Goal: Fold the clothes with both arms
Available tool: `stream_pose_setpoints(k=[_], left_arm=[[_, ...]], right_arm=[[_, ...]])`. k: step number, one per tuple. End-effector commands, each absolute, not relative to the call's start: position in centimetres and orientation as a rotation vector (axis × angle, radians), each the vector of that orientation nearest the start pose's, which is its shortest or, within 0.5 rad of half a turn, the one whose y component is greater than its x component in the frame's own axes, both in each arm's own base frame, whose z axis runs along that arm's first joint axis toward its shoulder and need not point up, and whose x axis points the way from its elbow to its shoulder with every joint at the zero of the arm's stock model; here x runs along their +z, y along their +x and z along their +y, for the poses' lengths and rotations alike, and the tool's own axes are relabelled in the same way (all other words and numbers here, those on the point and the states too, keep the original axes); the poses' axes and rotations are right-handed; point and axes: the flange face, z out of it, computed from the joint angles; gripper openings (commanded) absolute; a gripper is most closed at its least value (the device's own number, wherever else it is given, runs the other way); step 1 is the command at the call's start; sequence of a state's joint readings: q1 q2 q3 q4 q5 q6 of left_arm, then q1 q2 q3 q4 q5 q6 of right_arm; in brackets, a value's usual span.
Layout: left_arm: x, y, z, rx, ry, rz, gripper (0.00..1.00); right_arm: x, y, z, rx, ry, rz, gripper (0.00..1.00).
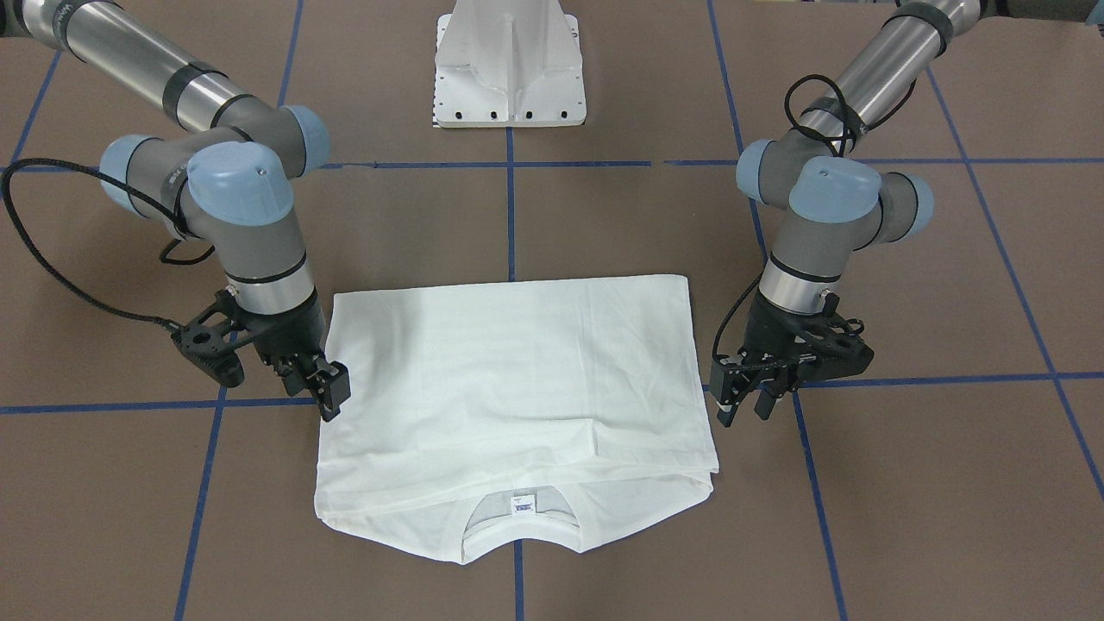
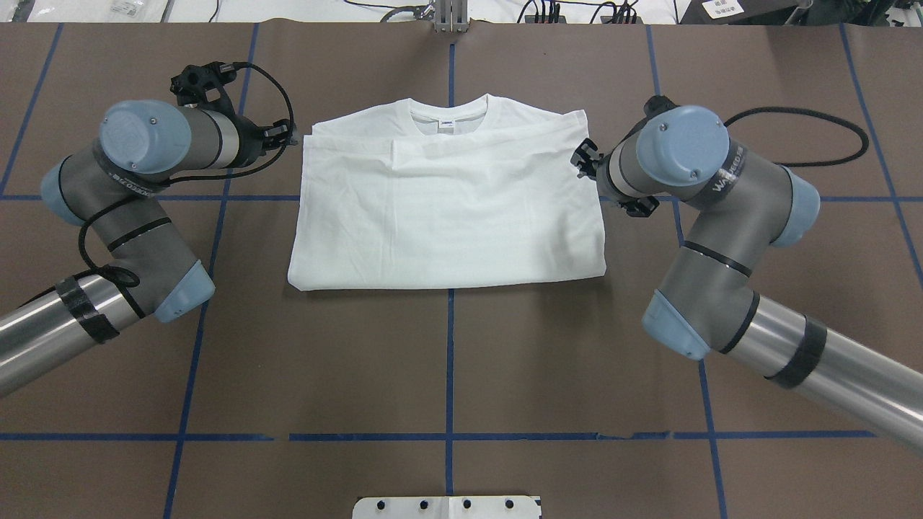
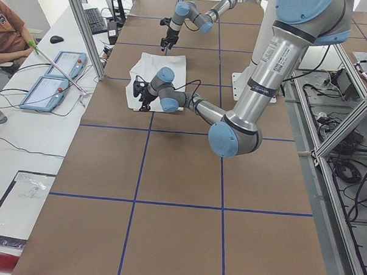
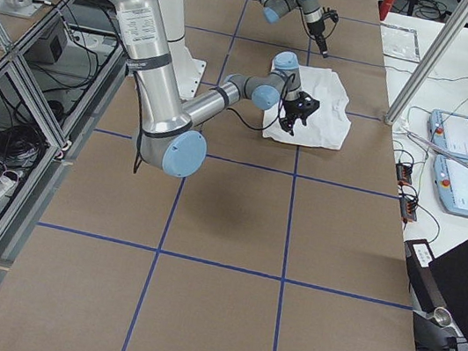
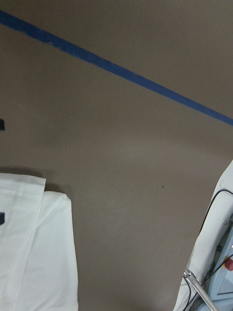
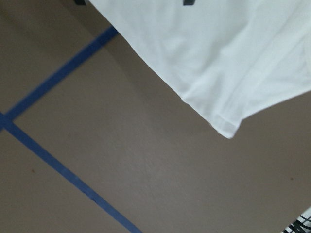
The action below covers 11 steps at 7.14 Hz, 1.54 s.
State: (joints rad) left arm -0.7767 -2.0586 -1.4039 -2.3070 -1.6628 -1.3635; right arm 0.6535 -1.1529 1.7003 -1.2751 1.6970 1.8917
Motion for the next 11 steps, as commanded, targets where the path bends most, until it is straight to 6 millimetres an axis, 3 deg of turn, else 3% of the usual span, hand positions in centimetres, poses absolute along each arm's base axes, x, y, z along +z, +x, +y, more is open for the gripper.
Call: stream_pose_setpoints(k=[1, 5, 6, 7, 10, 11], left_arm=[[37.6, 41.7, -58.4, -0.465, 0.431, 0.979, 0.65], [37.7, 41.7, -58.4, -0.469, 0.434, 0.973, 0.65], [37.7, 41.7, -58.4, -0.469, 0.434, 0.973, 0.65], [37.7, 41.7, -58.4, -0.469, 0.434, 0.973, 0.65], [37.7, 41.7, -58.4, -0.468, 0.433, 0.973, 0.65], [37.5, 41.7, -58.4, -0.469, 0.434, 0.976, 0.65]], right_arm=[[35.2, -45.6, -41.6, 0.924, -0.028, -0.884, 0.78], [36.9, -47.6, -41.2, 0.937, -0.022, -0.846, 0.77], [36.7, -47.6, -41.4, 0.942, -0.016, -0.849, 0.67], [36.5, -47.3, -41.3, 0.945, -0.017, -0.856, 0.01], [36.1, -46.8, -41.2, 0.936, -0.014, -0.865, 0.00], [34.4, -44.9, -40.2, 0.931, -0.021, -0.898, 0.00]])
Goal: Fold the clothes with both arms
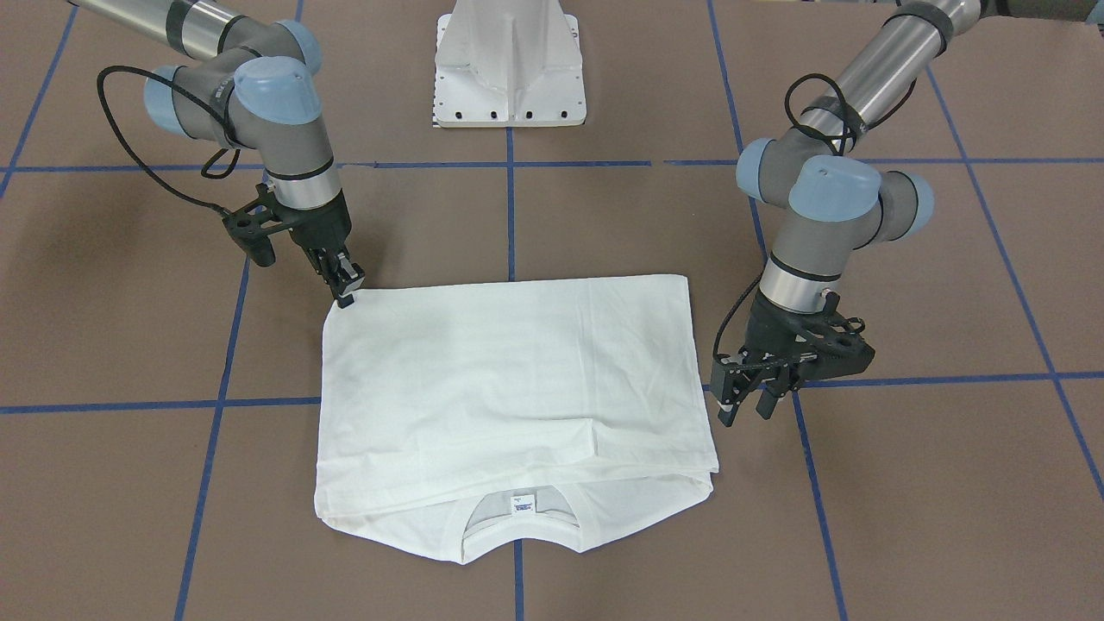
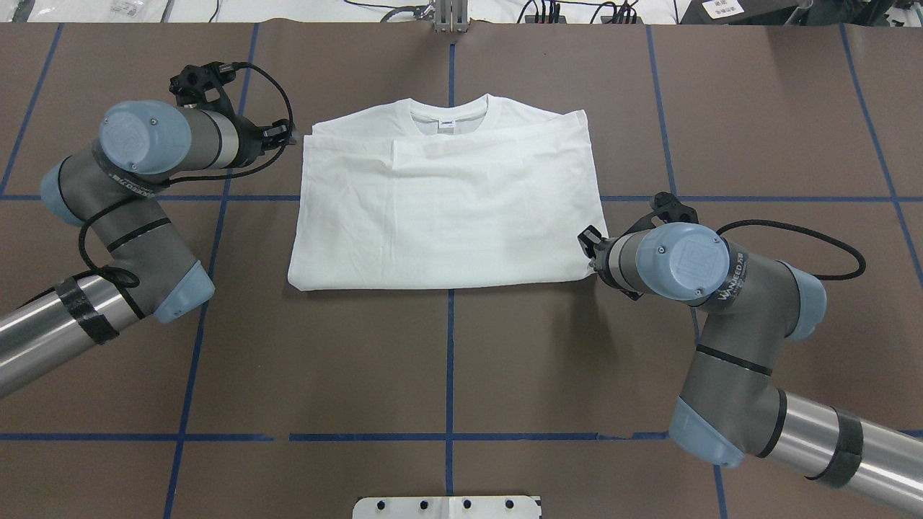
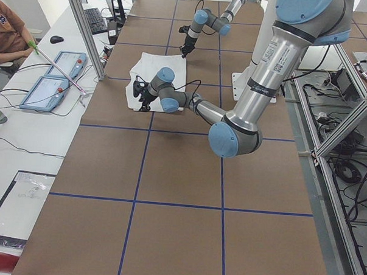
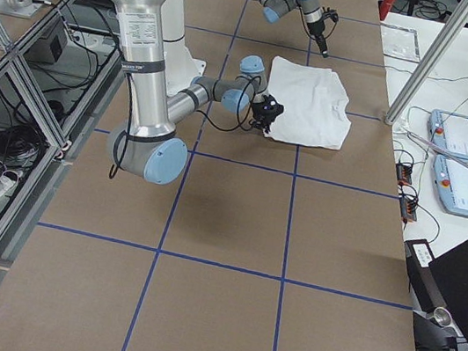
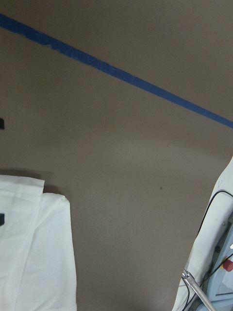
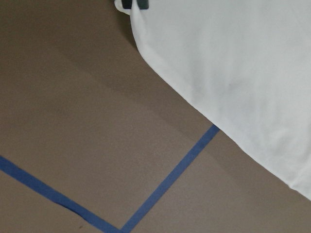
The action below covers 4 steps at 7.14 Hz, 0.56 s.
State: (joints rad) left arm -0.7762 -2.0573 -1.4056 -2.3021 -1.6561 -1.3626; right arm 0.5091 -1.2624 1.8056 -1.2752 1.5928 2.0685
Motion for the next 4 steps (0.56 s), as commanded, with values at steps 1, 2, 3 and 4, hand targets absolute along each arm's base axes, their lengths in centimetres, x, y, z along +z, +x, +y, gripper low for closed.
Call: stream_pose_setpoints(k=[1, 2, 3, 4], left_arm=[[36.6, 41.5, -58.1, -0.467, 0.437, 0.995, 0.65], [34.6, 40.9, -57.4, -0.475, 0.439, 1.035, 0.65], [31.5, 40.3, -55.7, -0.483, 0.407, 1.115, 0.64], [28.5, 39.4, -52.1, -0.476, 0.286, 1.223, 0.65]], right_arm=[[34.8, -43.1, -36.7, 0.895, -0.046, -0.903, 0.00], [32.7, -42.2, -31.5, 0.815, -0.098, -0.894, 0.00], [30.6, -42.3, -26.7, 0.734, -0.157, -0.817, 0.00], [29.6, -42.7, -22.0, 0.646, -0.214, -0.729, 0.00]])
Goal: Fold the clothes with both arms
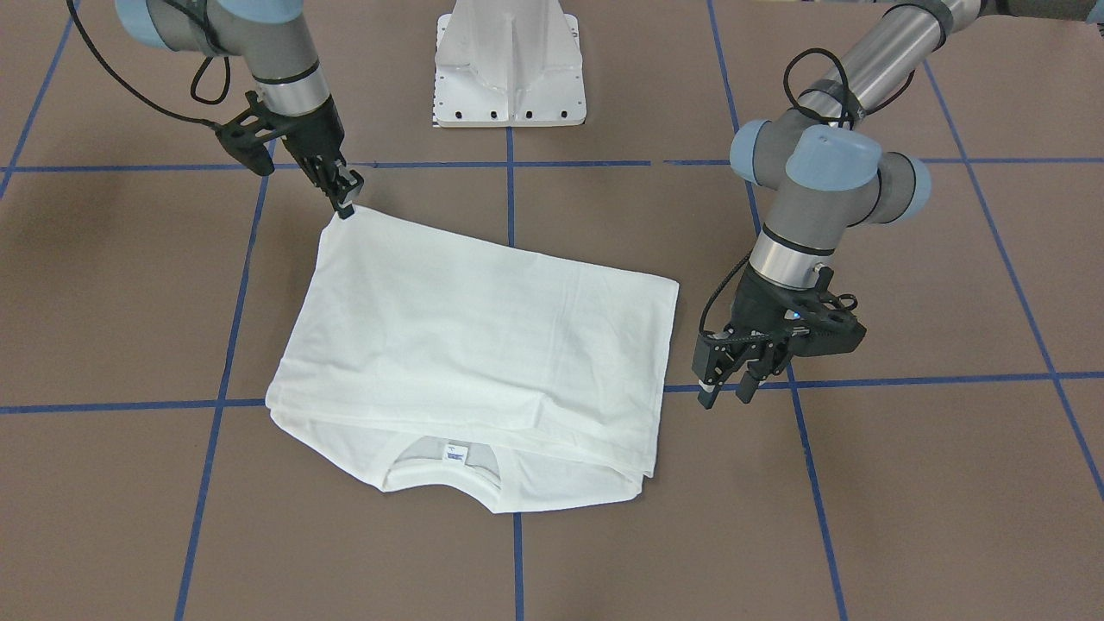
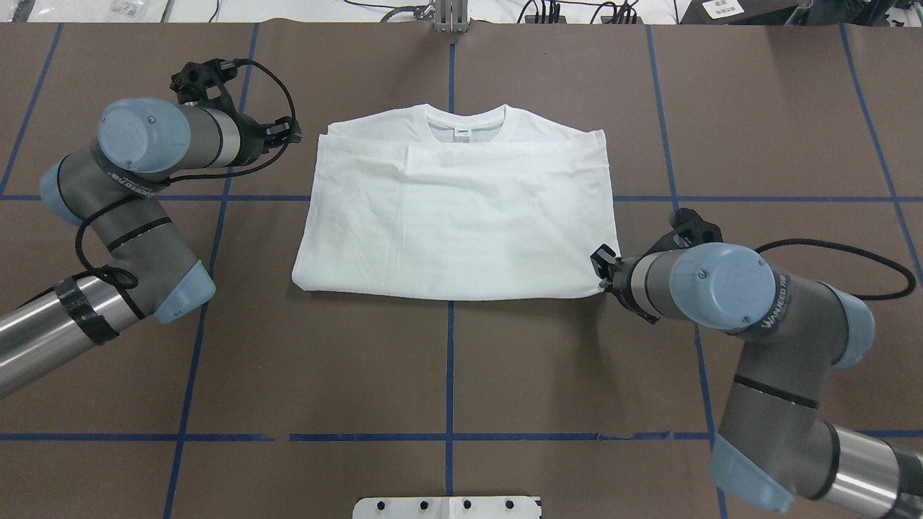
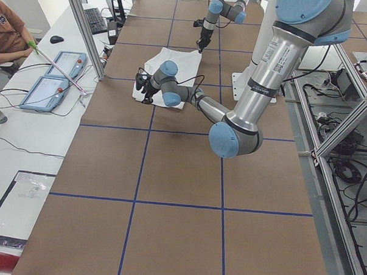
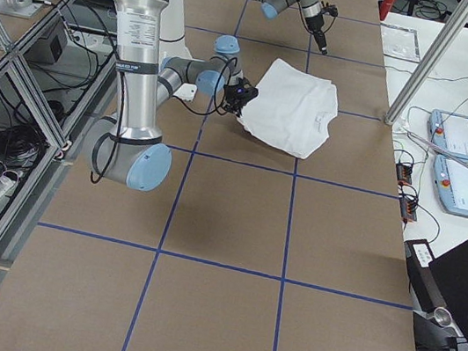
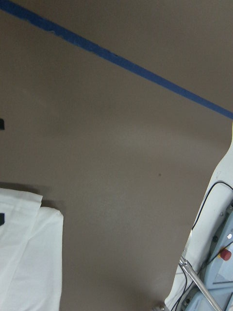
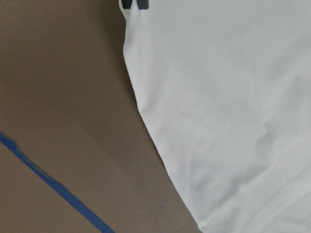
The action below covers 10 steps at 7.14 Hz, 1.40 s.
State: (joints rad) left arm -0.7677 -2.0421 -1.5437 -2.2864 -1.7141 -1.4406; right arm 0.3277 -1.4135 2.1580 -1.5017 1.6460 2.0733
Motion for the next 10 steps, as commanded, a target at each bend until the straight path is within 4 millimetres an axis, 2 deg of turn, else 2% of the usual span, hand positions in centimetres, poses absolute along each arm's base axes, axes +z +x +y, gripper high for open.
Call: stream_pose_setpoints(k=[1, 2, 3, 4, 5, 6, 7, 8, 9, 10], left_arm=[[26.2, 38.2, -49.0, -0.443, 0.243, 1.271, 0.84], [22.7, 38.1, -45.1, -0.470, 0.143, 1.318, 0.99], [19.7, 38.6, -41.0, -0.473, 0.071, 1.337, 0.99], [18.8, 40.2, -38.5, -0.430, 0.033, 1.334, 0.99], [18.8, 41.4, -37.1, -0.414, 0.000, 1.332, 0.99], [19.0, 43.0, -35.1, -0.571, -0.115, 1.280, 1.00], [19.5, 46.1, -31.8, -0.557, -0.151, 1.218, 1.00], [19.4, 46.4, -31.1, -0.540, -0.174, 1.217, 0.97], [20.5, 47.8, -30.7, -0.529, -0.201, 1.183, 0.92], [22.8, 50.0, -31.3, -0.535, -0.204, 1.130, 0.89]], right_arm=[[28.8, -42.6, -18.4, 0.582, -0.293, -0.680, 0.00], [28.6, -43.5, -13.6, 0.483, -0.336, -0.623, 0.00], [29.2, -44.4, -9.8, 0.416, -0.350, -0.558, 0.00], [29.6, -45.0, -7.3, 0.402, -0.360, -0.530, 0.99], [29.6, -44.9, -8.0, 0.446, -0.356, -0.531, 1.00], [29.4, -44.3, -10.9, 0.507, -0.342, -0.549, 1.00], [27.0, -43.2, -16.0, 0.608, -0.325, -0.625, 1.00], [22.4, -41.9, -22.8, 0.722, -0.285, -0.752, 1.00], [21.7, -39.3, -28.3, 0.824, -0.230, -0.792, 1.00], [21.0, -37.3, -31.9, 0.816, -0.160, -0.829, 1.00]])
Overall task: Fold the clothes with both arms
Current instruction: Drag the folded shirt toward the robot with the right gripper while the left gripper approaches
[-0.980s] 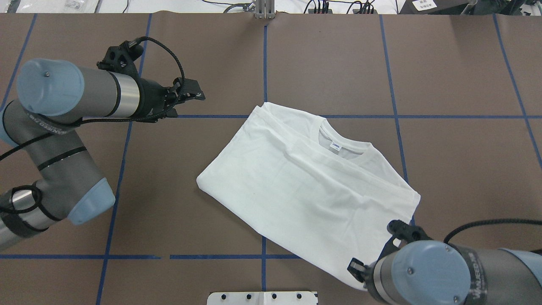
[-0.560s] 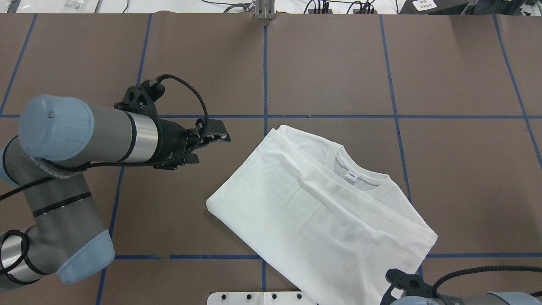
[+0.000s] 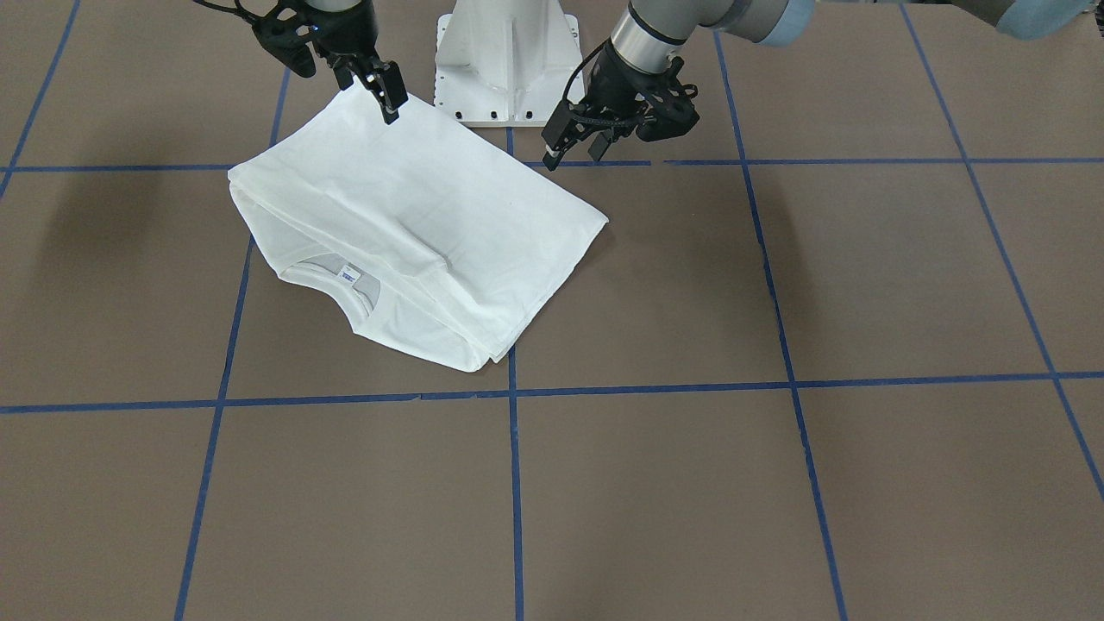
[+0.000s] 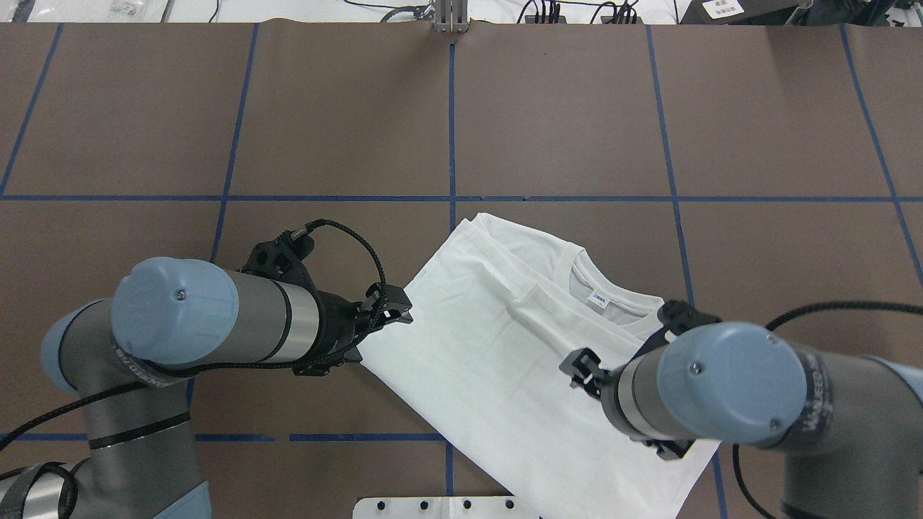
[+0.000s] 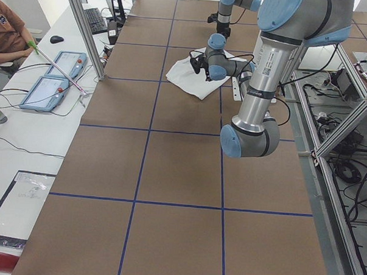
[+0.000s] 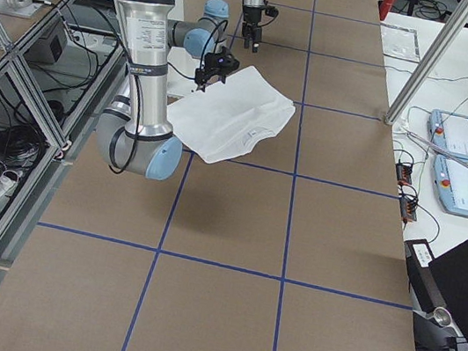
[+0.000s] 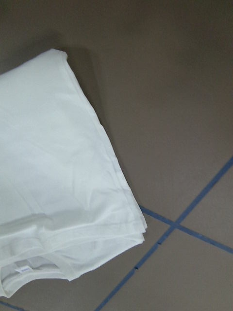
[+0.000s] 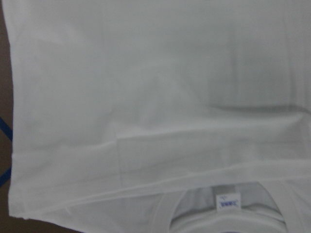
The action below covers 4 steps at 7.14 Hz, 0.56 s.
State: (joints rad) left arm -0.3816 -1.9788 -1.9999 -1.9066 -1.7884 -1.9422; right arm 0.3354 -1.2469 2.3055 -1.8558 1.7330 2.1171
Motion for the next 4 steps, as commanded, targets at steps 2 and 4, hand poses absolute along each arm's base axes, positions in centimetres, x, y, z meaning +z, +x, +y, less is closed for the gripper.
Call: stream_pose_setpoints(k=[2, 4], left_arm=[[26.5, 53.1, -31.8, -0.555, -0.206, 1.037, 0.80], [28.1, 54.2, -31.8, -0.557, -0.210, 0.999, 0.66]], right_arm=[[22.1, -37.9, -38.4, 0.876, -0.077, -0.876, 1.00], [22.8, -38.1, -40.1, 0.895, -0.065, -0.883, 1.00]])
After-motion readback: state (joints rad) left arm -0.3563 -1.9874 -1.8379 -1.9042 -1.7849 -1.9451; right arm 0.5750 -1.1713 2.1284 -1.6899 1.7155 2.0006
